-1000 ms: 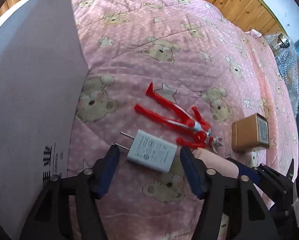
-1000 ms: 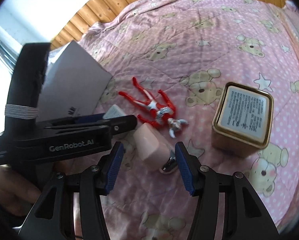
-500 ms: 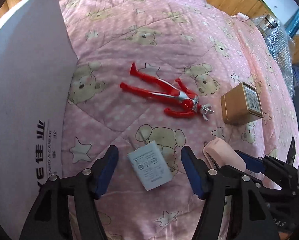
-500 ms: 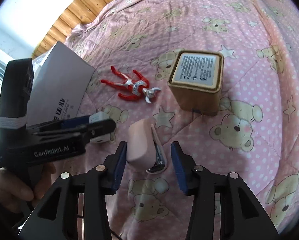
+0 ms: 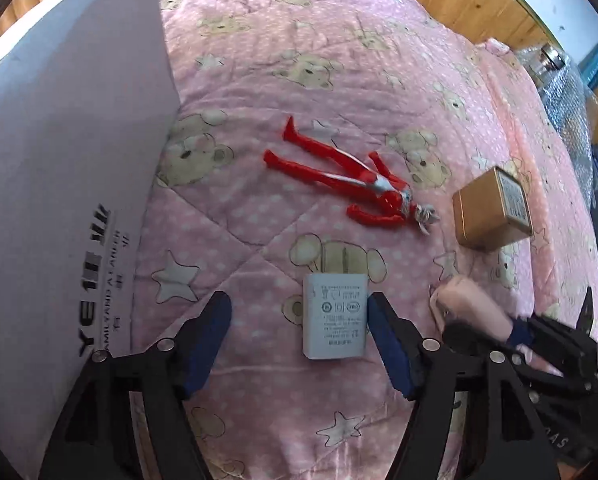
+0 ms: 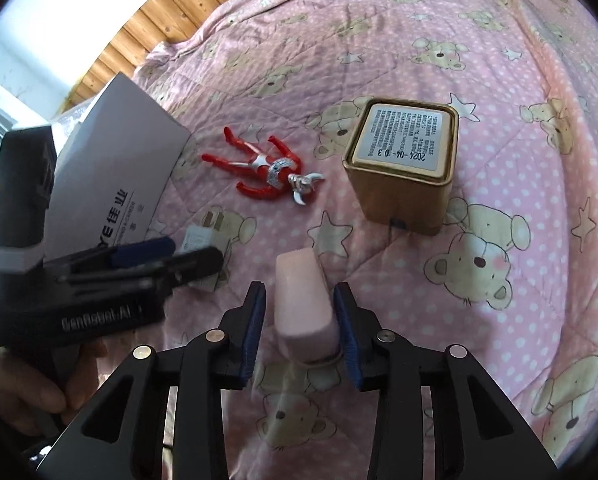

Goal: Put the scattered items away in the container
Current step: 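Grasp the white charger with the left gripper while the right gripper lifts the stapler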

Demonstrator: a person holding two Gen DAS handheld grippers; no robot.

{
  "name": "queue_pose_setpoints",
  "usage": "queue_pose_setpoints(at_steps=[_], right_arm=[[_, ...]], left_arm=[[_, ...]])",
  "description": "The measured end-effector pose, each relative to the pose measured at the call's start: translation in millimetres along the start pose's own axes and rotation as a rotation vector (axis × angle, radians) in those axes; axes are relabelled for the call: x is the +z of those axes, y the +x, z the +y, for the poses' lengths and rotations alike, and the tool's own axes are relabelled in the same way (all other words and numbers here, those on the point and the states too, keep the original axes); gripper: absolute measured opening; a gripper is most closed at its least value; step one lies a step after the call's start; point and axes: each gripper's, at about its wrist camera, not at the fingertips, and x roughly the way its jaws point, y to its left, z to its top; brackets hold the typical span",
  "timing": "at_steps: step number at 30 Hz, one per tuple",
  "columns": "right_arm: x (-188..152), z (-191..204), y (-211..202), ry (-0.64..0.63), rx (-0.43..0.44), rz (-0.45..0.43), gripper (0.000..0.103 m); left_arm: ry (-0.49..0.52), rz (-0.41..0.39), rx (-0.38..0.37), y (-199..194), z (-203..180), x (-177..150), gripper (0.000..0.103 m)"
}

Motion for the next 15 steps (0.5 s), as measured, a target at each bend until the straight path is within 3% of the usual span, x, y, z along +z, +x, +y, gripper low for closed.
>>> queue_pose_setpoints(at_steps=[1, 4, 5, 15], right_arm=[[0.2, -2.1, 1.9, 0.008, 0.006, 0.001, 0.034], [1.0, -6.3, -2.2, 0.037, 0.026, -0.009, 0.028], [0.0, -6.4, -5.1, 0.042, 0.033, -0.012, 0.028], [-10.9, 1.6, -18.7, 0.043, 0.037, -0.019, 0.028]], left_arm=[[0.02, -0.015, 0.006, -0.5, -1.0, 1.5, 0.07], [0.059, -0.052, 0.015, -4.1, -4.0, 4.2, 0.037], [0.068, -0.057, 0.018, -6.6, -5.1, 4.4, 0.032], [0.078, -0.081, 0.008, -32.3, -7.0, -5.3, 0.032]])
